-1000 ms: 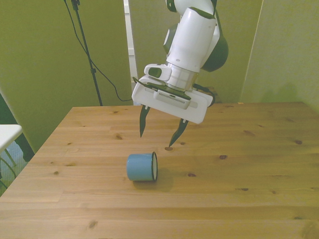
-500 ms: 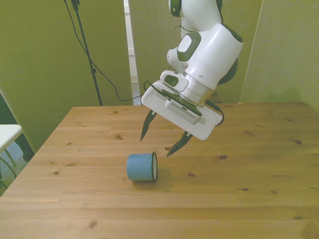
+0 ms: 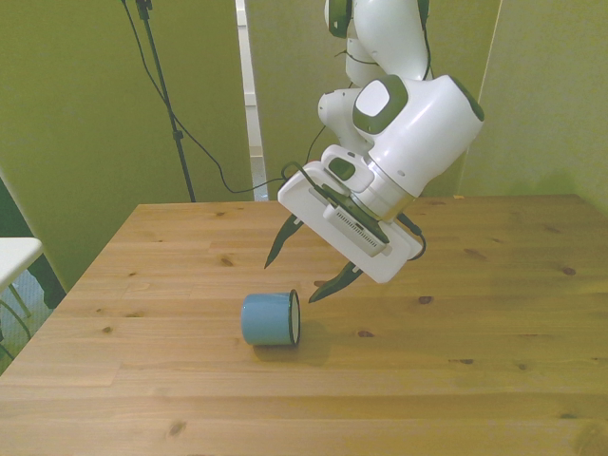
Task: Flip the mug upright
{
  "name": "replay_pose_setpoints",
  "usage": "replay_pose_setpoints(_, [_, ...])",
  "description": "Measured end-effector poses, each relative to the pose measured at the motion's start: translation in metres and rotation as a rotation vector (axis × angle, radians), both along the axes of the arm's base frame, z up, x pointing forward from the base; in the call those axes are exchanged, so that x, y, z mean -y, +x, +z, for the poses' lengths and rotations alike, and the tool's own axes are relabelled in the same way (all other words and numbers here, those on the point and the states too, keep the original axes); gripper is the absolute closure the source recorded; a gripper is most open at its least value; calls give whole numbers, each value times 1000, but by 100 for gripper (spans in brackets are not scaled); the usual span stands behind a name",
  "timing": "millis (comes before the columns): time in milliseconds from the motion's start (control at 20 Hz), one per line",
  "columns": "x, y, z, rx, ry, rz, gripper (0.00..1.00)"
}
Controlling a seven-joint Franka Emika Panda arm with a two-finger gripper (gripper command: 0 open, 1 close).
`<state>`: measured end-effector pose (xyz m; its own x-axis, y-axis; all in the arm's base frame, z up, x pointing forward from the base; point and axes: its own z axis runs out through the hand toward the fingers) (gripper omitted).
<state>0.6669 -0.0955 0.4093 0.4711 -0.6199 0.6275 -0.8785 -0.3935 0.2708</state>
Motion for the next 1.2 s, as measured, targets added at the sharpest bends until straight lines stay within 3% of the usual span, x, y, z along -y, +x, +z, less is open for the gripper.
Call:
replay_pose_setpoints(450, [12,14,-24,-16,-76,-41,0])
replay_pose_setpoints(900, [32,20,-31,-14,-129,-63,0])
replay_pose_setpoints(950, [32,21,-31,-14,-130,-65,100])
replay_pose_setpoints(1200, [37,20,-30,-18,-147,-65,100])
